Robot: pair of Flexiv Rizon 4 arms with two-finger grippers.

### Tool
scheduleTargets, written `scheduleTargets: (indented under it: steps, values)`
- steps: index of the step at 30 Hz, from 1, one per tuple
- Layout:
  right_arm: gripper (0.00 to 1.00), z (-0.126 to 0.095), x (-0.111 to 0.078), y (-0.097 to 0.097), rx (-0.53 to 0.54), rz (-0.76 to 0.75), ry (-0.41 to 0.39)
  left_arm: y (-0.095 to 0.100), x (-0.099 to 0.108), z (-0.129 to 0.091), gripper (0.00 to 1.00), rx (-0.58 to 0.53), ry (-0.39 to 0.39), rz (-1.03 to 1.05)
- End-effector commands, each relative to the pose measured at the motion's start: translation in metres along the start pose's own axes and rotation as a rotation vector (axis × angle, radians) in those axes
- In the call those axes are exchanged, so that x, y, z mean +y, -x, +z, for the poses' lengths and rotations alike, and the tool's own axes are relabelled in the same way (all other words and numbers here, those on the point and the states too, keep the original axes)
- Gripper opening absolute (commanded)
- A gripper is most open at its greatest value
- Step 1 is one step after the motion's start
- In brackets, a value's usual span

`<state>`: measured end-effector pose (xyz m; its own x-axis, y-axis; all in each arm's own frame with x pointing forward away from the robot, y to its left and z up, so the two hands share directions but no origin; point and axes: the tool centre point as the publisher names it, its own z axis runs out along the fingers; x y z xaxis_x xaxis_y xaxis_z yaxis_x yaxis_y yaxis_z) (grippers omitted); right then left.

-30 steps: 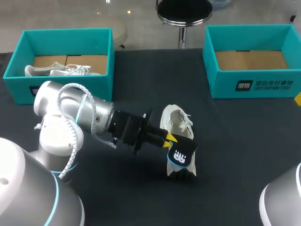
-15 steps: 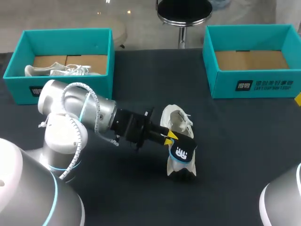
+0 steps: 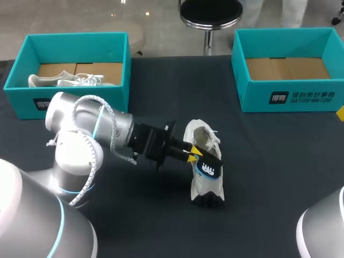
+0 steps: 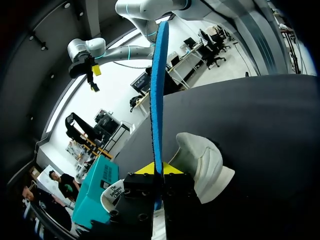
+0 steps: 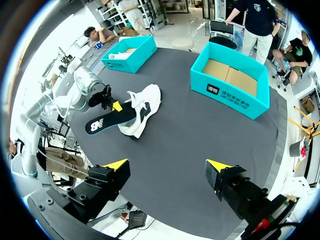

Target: Take the shoe out of the shoebox, open the shoe tongue, remove and reinsert the insole, then place the shoe into the shoebox

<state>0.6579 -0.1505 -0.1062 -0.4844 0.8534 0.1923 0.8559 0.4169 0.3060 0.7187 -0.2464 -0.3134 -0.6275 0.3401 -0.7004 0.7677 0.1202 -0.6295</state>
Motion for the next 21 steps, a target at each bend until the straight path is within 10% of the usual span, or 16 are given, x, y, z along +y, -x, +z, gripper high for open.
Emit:
scheduleTargets:
  steps: [1, 21]
  values:
    - [1.0, -0.001, 0.003, 0.001, 0.001, 0.001, -0.007, 0.002, 0.009, 0.009, 0.0, -0.003, 0.013, 0.01]
    - [1.0, -0.001, 0.003, 0.001, 0.001, 0.001, -0.007, -0.001, 0.025, 0.007, 0.0, -0.008, 0.084, 0.043]
